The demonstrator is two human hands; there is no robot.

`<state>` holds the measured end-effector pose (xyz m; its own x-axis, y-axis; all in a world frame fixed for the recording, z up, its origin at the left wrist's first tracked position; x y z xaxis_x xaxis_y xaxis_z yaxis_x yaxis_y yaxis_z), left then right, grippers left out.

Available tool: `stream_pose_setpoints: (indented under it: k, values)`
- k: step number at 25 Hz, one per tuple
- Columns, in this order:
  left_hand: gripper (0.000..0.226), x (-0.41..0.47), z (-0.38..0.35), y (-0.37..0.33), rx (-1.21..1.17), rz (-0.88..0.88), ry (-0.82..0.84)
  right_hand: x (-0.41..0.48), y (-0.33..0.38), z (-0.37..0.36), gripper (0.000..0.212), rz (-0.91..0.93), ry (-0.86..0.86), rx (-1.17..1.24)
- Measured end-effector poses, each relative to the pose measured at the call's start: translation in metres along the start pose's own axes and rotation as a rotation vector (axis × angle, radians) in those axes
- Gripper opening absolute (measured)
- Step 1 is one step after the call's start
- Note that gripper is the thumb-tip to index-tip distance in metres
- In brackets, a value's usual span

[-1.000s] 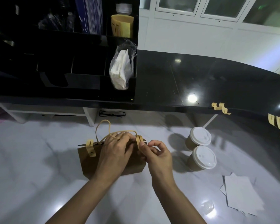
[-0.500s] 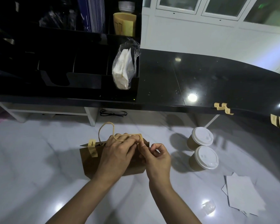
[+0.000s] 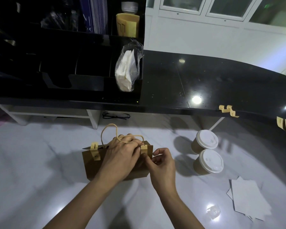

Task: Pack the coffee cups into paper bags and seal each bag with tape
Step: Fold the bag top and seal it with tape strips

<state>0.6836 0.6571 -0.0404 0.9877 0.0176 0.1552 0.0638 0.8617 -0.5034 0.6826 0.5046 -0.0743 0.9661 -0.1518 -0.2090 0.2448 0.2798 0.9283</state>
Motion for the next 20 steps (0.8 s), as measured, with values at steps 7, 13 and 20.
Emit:
stream_pose_setpoints:
  k: [7,13,20]
  values:
    - [0.012,0.004,0.005,-0.005,-0.055,-0.057,-0.024,0.009,-0.014,-0.002,0.035,0.071,0.088,-0.045]
    - [0.017,0.004,0.000,-0.007,0.016,-0.115,-0.061,0.010,-0.013,-0.003,0.031,0.049,0.119,-0.014]
    - [0.014,0.005,-0.002,-0.001,0.016,-0.150,-0.066,0.012,-0.009,-0.001,0.006,0.078,0.089,-0.015]
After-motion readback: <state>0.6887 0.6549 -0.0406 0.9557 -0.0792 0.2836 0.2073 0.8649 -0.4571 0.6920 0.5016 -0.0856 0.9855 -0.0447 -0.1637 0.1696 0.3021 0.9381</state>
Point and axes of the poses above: each hand's wrist, its own x-axis towards the middle knuckle, its own z-axis out of the back of the hand, y = z × x, the point moved 3 cm from there along x, towards the middle knuckle
